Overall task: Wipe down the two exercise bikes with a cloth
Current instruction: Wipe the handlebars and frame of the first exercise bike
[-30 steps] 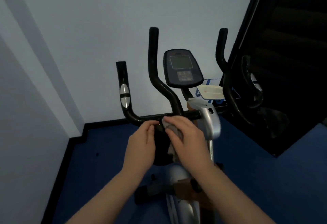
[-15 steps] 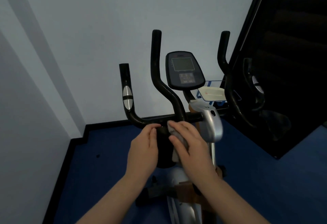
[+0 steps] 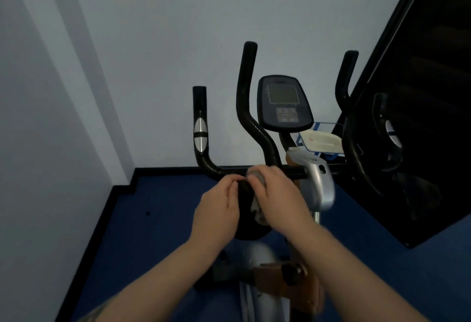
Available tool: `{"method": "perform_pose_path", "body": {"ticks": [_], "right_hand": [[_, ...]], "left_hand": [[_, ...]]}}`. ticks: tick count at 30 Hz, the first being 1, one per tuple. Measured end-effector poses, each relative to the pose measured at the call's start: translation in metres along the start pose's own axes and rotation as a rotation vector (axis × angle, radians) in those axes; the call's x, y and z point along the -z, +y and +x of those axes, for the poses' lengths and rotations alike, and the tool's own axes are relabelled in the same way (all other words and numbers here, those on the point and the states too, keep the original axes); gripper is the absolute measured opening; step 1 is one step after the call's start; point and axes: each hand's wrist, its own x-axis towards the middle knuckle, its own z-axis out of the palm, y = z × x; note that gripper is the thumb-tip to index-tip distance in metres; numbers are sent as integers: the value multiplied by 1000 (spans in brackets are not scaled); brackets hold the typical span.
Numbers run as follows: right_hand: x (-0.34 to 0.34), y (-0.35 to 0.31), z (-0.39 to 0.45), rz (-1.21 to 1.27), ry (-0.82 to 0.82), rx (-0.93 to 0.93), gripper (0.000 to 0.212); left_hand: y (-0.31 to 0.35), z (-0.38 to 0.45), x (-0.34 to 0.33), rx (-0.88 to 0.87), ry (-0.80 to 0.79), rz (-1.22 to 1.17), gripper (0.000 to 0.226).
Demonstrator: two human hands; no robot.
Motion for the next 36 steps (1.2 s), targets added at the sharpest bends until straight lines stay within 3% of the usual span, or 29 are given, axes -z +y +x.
{"method": "perform_pose_path", "body": {"ticks": [2, 6, 8, 11, 15, 17, 20, 22, 25, 27, 29, 32, 33, 36], "right_hand": [[-2, -2, 4, 75, 24, -25, 27], [-21, -2, -43, 172, 270, 30, 38], [-15, 3, -31, 118, 227, 46, 36], [0, 4, 1, 21, 34, -2, 27], [-21, 0, -38, 229, 280, 12, 35], [-22, 3, -49, 271, 293, 38, 35], [-3, 7, -10, 93, 79, -50, 27], [0, 7, 3, 114, 9, -112, 28], [-22, -5, -37, 251, 271, -94, 30], [-24, -8, -59, 267, 337, -48, 38], [-15, 0, -37, 61, 253, -7, 36], [5, 1, 8, -107, -36, -97, 30], [2, 1, 9, -82, -39, -95, 29], [-12, -5, -30, 143, 173, -74, 28]], "left_hand": [[-1, 1, 0, -2, 12, -4, 27], [-1, -2, 1, -11, 14, -18, 27], [-1, -2, 1, -15, 3, -5, 28], [-1, 0, 1, -32, 6, 6, 27], [-2, -1, 0, -15, 26, -33, 29], [-1, -2, 2, -11, 22, -31, 30], [-2, 0, 2, -25, 5, 6, 29], [-3, 0, 1, -22, 18, -10, 27], [-4, 0, 0, -14, 37, -36, 27], [-4, -2, 0, -23, 30, -35, 27], [-3, -1, 0, -33, 20, -21, 27], [-3, 0, 0, -32, 38, -17, 27], [-3, 0, 0, -27, 46, -24, 27], [-4, -1, 0, -8, 53, -45, 27]]}}
